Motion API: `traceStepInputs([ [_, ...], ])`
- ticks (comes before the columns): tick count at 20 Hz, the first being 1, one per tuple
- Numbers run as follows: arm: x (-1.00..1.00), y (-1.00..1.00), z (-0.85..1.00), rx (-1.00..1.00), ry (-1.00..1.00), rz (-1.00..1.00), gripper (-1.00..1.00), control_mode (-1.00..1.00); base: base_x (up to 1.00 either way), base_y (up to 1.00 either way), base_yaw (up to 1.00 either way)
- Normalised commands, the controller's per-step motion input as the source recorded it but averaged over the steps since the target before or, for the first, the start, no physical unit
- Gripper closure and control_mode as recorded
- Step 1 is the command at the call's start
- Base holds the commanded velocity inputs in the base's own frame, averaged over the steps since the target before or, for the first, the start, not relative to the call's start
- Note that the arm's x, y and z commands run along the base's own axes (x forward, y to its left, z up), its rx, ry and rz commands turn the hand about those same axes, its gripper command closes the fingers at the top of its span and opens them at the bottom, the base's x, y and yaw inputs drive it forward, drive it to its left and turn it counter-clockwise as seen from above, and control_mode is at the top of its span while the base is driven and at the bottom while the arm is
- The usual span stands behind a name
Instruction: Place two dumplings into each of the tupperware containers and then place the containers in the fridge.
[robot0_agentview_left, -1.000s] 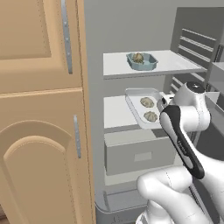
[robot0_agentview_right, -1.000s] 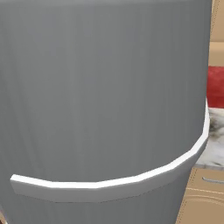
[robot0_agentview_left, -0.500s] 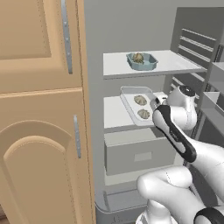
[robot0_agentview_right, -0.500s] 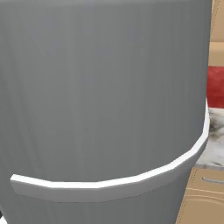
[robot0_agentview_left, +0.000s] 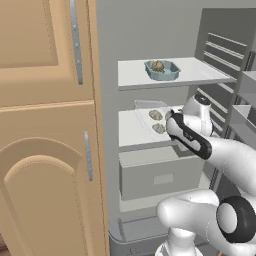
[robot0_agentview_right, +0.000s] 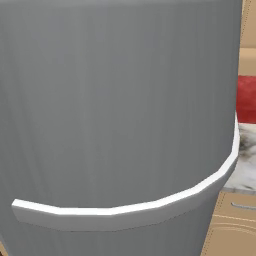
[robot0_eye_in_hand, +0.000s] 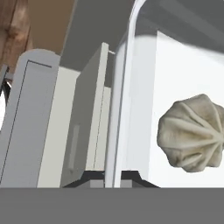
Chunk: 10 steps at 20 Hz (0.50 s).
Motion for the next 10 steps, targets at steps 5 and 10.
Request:
traceStepInputs([
  [5, 0.32, 0.0, -0.58, 0.0, -0.08, 0.0, 1.0, -1.0, 0.0, 0.0, 0.0],
  [10, 0.35, 0.0, -0.36, 0.0, -0.11, 0.0, 1.0, -1.0, 0.0, 0.0, 0.0],
])
